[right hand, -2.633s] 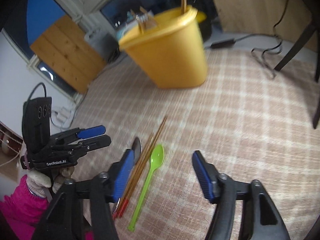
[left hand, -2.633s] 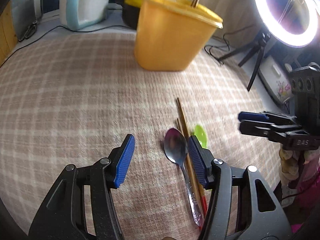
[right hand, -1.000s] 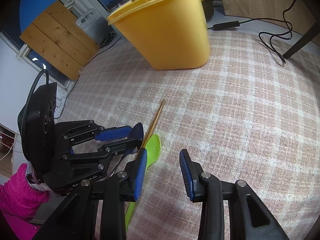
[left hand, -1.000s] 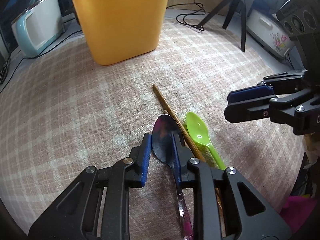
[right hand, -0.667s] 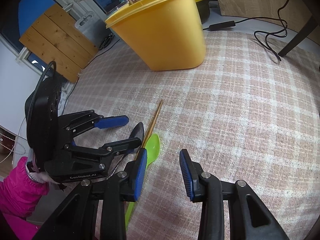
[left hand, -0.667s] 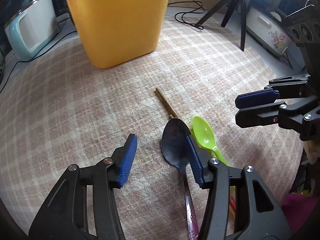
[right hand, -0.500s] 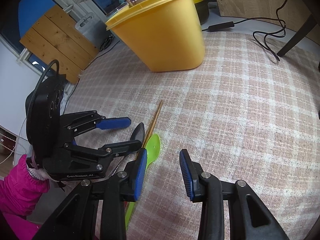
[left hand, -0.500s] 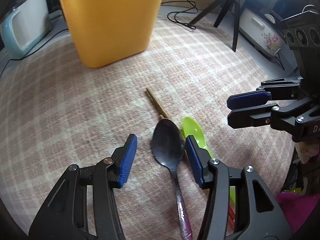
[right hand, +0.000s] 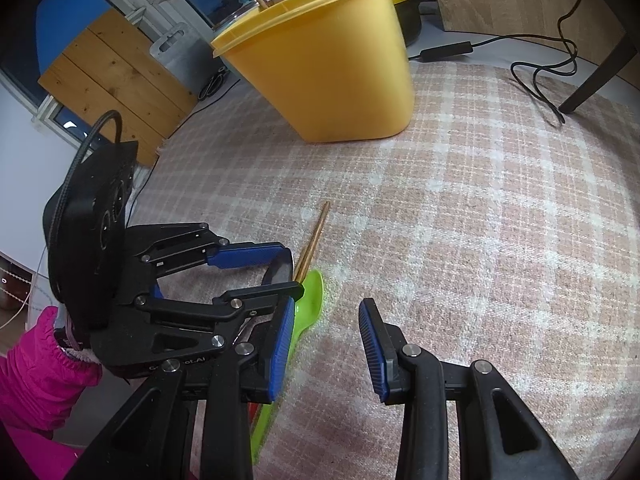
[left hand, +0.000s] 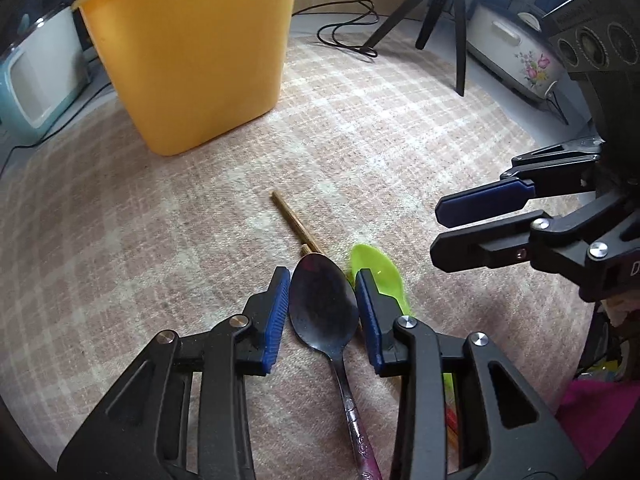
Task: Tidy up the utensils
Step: 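Close the left tool on the metal spoon while the right grasps the green plastic spoon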
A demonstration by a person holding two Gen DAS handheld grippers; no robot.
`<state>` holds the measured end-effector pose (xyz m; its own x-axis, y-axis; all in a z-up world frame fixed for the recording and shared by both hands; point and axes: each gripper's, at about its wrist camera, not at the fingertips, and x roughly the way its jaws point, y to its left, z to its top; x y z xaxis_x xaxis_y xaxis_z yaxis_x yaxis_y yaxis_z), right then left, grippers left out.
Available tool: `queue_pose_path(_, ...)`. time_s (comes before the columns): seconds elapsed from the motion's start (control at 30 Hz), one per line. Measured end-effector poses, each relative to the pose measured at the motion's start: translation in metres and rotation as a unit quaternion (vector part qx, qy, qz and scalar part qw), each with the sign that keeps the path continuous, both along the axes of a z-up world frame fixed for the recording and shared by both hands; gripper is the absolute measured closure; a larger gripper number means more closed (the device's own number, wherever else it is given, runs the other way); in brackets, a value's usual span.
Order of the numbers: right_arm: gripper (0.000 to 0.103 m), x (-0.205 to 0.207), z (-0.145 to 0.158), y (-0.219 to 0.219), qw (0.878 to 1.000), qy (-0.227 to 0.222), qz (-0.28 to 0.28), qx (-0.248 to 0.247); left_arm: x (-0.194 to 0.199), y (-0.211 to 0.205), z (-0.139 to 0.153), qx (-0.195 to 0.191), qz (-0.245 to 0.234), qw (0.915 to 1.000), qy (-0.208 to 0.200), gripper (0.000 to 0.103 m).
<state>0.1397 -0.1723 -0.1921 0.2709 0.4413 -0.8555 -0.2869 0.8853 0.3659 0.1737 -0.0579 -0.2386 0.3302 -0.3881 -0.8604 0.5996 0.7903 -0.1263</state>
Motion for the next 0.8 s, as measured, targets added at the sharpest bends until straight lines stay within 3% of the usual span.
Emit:
queue_pose_path(0.1, 0.068, 0.003, -0.004, 0.007, 1.0, 0.003, 0.006, -0.006, -0.002, 0.007, 0.002, 0.015, 0.013, 0.9997, -0.013, 0.069)
queue_pose_path(0.27, 0.071, 0.01, -0.011, 0.024, 0.999, 0.007, 0.025, -0.018, -0.004, 0.023, 0.003, 0.009, 0.029, 0.9994, -0.013, 0.069)
queue_pose_path(0.47, 0.071, 0.019, -0.025, 0.047, 0.998, 0.014, 0.047, -0.049, -0.004, 0.035, 0.004, 0.005, 0.049, 0.9987, -0.014, 0.069)
queue_pose_path(0.57, 0.072, 0.016, -0.027, 0.06, 0.994, -0.004, 0.062, -0.084, -0.005, 0.039, 0.004, 0.003, 0.054, 0.9984, -0.013, 0.069)
queue_pose_path(0.7, 0.1, 0.017, -0.029, 0.072, 0.992, -0.008, 0.069, -0.105, -0.005, 0.042, 0.005, -0.001, 0.061, 0.9981, -0.013, 0.07)
queue_pose_path(0.8, 0.102, 0.016, -0.026, 0.074, 0.993, -0.013, 0.067, -0.101, -0.006, 0.044, 0.009, -0.006, 0.064, 0.9978, -0.017, 0.07)
